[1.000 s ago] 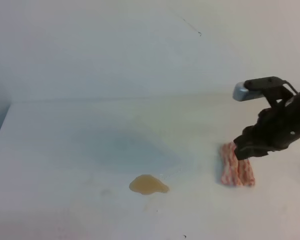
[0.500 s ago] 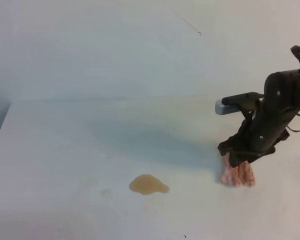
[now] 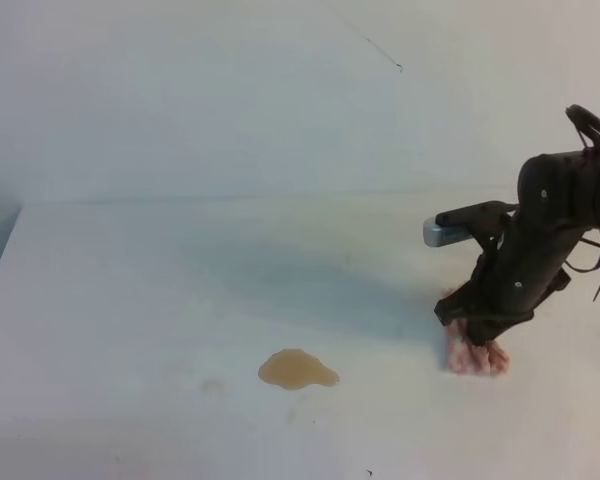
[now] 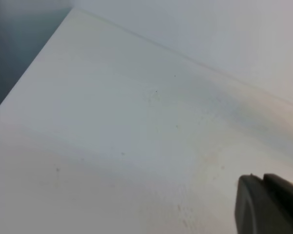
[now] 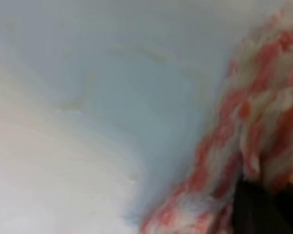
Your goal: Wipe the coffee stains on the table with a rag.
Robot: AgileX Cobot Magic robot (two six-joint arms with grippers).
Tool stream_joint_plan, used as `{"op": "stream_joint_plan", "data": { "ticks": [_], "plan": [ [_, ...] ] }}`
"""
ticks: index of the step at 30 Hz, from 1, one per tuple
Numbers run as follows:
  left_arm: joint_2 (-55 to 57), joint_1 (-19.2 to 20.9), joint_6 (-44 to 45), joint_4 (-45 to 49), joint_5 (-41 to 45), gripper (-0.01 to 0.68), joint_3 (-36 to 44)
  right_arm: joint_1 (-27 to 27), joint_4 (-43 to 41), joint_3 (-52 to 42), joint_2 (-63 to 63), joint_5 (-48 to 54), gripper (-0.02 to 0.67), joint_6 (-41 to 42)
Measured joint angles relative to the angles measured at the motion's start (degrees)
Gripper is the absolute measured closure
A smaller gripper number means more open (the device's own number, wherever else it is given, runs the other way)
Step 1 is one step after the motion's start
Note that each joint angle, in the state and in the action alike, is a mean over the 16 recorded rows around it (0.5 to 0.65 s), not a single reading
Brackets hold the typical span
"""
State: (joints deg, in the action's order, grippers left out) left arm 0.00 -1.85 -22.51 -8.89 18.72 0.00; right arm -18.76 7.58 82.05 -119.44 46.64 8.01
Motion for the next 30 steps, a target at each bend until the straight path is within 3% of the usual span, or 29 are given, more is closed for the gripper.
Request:
{"op": "stream_joint_plan", "data": {
  "ticks": [7, 15, 23, 30],
  "plan": [
    [0.0, 0.0, 0.0, 0.0, 0.0, 0.674, 0.0, -0.6, 5.6, 5.7, -0.1, 4.9, 0.643, 3.2],
    [0.0, 0.0, 0.0, 0.0, 0.0, 0.674, 0.0, -4.5, 18.4, 12.5, -0.2, 8.8, 0.646, 10.3],
    [0.0, 0.0, 0.0, 0.0, 0.0, 0.674, 0.0, -12.2, 26.8, 14.8, -1.7, 4.9, 0.652, 16.3],
    [0.0, 0.0, 0.0, 0.0, 0.0, 0.674, 0.0, -17.1, 27.3, 14.9, -5.6, 0.1, 0.652, 17.1]
  ]
}}
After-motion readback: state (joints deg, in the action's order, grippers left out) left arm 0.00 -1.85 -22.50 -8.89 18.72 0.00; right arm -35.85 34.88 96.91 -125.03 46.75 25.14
